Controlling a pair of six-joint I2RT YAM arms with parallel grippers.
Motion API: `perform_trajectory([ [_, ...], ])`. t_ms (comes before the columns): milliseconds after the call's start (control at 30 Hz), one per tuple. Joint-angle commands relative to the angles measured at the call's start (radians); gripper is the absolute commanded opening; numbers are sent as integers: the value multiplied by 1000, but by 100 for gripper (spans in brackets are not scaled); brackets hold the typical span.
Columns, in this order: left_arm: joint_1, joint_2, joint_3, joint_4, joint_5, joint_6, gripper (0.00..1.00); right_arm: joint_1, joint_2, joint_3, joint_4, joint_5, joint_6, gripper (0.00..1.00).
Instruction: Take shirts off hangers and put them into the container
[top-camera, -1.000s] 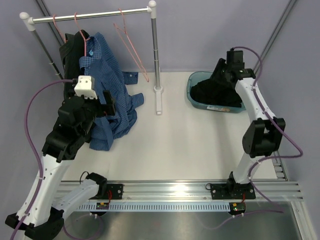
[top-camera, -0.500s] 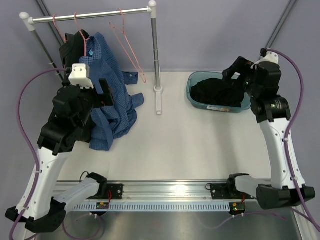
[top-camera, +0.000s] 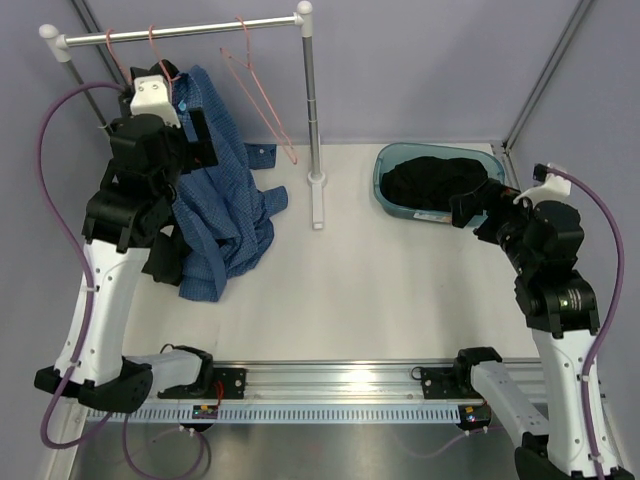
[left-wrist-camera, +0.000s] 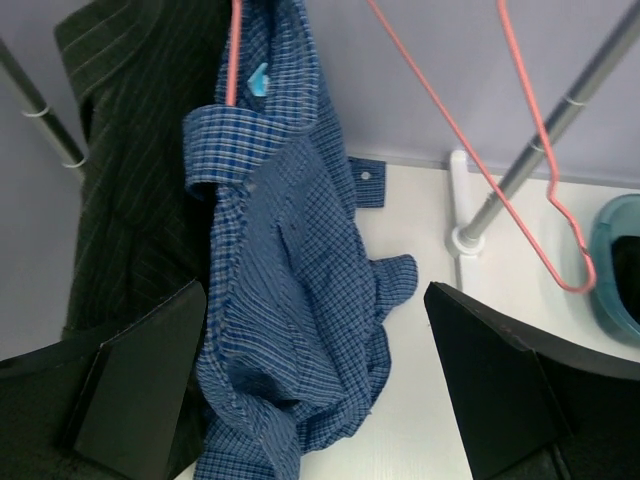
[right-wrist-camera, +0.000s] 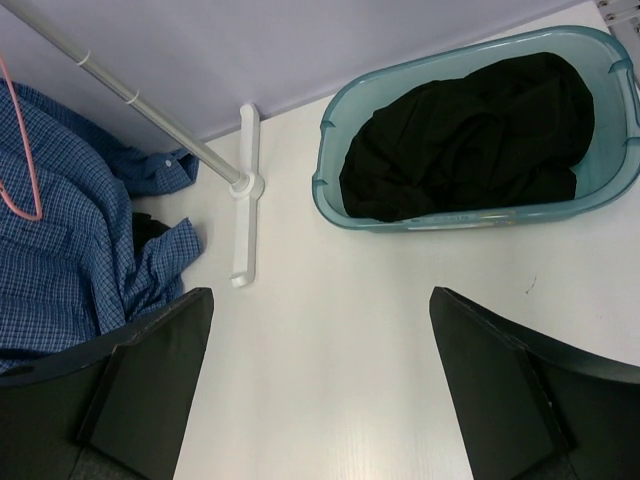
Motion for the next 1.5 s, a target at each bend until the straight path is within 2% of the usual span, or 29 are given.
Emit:
perform_trajectory([
  [0,77,49,78,-7,-13,24,99,3,-58,-37,-16,-31,-28,100],
  [200,181,126,70,0,66,9,97,3,-87,-46,-59,1,-48,99],
  [367,256,175,65,19,123,-25,90,2,-90,-52,-70,7,-64,99],
  [700,261,229,45,81,161,3,62,2,-67,-66,-65,-8,-58,99],
  [933,261,261,36,82,159,11,56,2,-55,-69,-76,-20,-61,100],
  [1067,261,272,36,81,155,9,48,2,-53,-68,-76,-31,-58,100],
  [1100,261,275,39,81,161,7,41,3,-53,-66,-78,-29,-59,99],
  [1167,261,273,47,81,169,9,33,2,-50,-65,-84,-32,-64,100],
  [1200,261,273,52,81,172,11,24,2,-47,-60,-87,-32,-65,99],
  [1400,261,239,71,99,195,37,4,3,-35,-63,-92,-69,-61,100],
  [1467,261,218,62,111,208,49,0,3,-35,-66,-93,-78,-59,100],
])
